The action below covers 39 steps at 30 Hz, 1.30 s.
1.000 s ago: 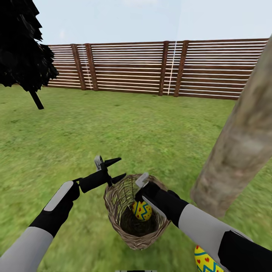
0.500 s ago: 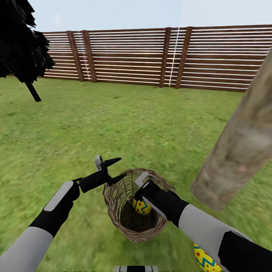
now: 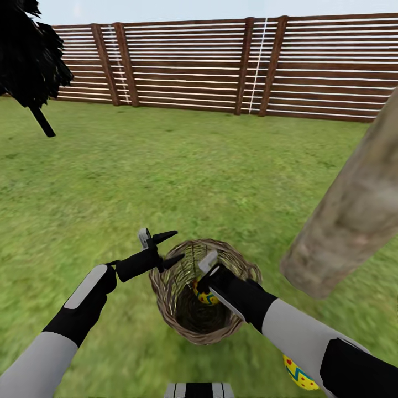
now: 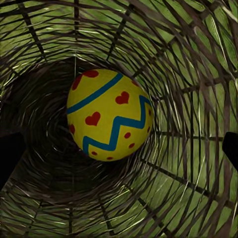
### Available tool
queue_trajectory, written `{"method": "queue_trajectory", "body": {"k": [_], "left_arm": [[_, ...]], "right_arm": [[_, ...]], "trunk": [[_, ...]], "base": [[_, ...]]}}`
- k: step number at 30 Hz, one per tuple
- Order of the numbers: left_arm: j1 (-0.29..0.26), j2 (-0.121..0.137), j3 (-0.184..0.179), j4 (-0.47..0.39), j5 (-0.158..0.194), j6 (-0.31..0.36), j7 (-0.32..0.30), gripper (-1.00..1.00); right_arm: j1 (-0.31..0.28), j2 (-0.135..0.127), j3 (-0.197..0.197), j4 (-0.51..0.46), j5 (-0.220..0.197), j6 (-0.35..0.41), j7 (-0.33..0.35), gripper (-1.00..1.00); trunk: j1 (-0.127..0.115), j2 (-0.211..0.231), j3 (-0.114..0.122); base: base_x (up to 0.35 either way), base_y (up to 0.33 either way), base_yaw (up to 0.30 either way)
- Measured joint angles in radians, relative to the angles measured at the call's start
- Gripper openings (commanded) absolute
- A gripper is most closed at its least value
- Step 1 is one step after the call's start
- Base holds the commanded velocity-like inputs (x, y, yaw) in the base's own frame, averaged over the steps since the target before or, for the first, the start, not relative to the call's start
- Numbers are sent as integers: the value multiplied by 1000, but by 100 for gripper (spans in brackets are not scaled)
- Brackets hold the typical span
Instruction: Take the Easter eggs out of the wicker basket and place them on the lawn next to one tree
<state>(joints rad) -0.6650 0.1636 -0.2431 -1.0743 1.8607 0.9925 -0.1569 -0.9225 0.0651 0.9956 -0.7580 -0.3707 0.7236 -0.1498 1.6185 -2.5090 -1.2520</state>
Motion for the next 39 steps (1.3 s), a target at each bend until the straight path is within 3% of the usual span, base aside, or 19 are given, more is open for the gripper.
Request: {"method": "queue_trajectory", "body": {"k": [5,10,15,20,29,34,39], "left_arm": [[0,-2,-1,0,0,0,0,100],[0,-3,-1,0,0,0,0,100],[0,-3,-2,-1,-1,0,0,100],[0,-3,-2,-2,-1,0,0,100],[0,-3,-2,0,-1,0,0,100],[17,-6,-7,-8,-1,7,-1,100],[31,23,21,-28,-3,5,-26,100]], "right_arm": [[-13,0,-8,33,-5,2,46,100],[-124,6,-6,216,-2,-1,195,100],[-172,16,-5,300,14,-22,219,100],[-177,20,-5,310,86,-61,234,100],[-178,21,-5,296,92,-72,267,100],[-184,28,-9,281,80,-71,274,100],[-187,33,-6,253,82,-67,298,100]], "trunk": [[2,-1,-19],[4,-2,-39],[7,-4,-58],[9,-5,-77],[13,-7,-112],[13,-7,-112],[13,-7,-112]], "base": [[0,0,0],[0,0,0],[0,0,0],[0,0,0],[0,0,0],[0,0,0],[0,0,0]]}}
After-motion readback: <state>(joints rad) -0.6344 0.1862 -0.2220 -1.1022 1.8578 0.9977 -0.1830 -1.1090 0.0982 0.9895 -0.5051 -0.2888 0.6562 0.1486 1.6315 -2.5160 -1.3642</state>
